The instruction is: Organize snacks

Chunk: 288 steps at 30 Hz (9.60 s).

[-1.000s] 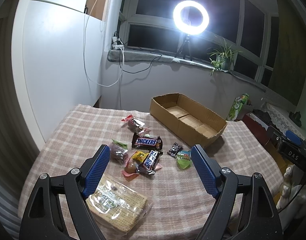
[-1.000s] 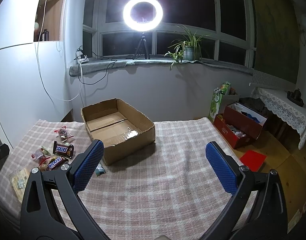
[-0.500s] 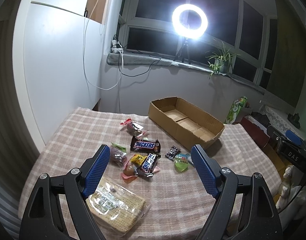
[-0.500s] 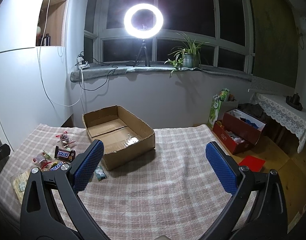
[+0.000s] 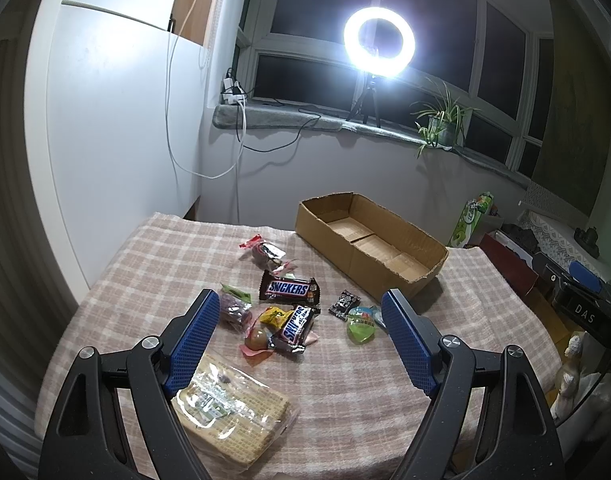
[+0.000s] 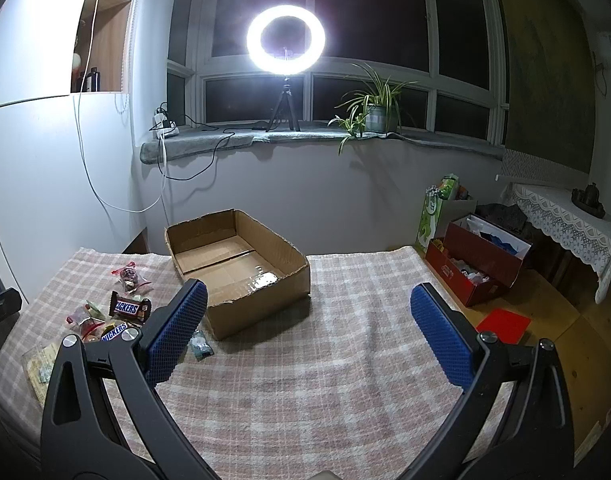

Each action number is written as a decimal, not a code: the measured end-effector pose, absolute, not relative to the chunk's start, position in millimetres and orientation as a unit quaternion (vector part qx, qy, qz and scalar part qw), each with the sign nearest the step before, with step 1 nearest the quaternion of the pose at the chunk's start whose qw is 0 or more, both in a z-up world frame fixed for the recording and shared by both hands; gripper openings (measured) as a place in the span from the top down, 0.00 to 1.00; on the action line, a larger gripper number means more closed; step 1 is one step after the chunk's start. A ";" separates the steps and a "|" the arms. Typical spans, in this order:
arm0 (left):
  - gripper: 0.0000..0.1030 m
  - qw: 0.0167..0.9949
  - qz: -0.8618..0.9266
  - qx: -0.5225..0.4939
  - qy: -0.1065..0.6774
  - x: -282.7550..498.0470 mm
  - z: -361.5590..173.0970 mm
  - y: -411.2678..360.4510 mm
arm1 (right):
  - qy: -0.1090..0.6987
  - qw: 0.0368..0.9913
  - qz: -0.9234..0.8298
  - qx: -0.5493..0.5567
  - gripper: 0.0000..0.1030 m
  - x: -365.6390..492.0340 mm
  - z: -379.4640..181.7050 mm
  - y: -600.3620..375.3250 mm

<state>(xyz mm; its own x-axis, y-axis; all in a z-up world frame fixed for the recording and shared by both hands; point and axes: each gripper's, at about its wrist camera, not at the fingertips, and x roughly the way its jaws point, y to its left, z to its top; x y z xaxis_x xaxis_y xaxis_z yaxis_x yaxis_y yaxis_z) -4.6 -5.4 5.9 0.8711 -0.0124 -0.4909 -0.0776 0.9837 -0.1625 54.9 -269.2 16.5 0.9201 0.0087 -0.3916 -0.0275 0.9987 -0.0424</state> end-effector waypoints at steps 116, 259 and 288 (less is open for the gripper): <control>0.43 0.887 -0.135 -0.209 0.390 87.1 -56.5 27.5 | 0.461 0.801 0.373 0.082 0.54 132.5 -76.6 -148.4; 0.50 0.909 -0.011 -0.076 0.410 122.1 -114.7 72.9 | 0.454 0.839 0.291 -0.080 0.63 182.3 -141.8 -120.5; 0.51 0.927 -0.030 -0.121 0.352 114.6 -64.9 68.0 | 0.400 0.861 0.315 -0.021 0.69 166.4 -88.0 -153.6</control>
<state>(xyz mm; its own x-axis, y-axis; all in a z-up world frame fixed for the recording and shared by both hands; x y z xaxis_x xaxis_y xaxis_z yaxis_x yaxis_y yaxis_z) 114.6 68.0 -64.9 0.7498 -0.1406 -0.6465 -0.0303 0.9689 -0.2458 166.4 -153.6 -88.0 0.4828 0.5251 -0.7009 -0.5582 0.8012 0.2157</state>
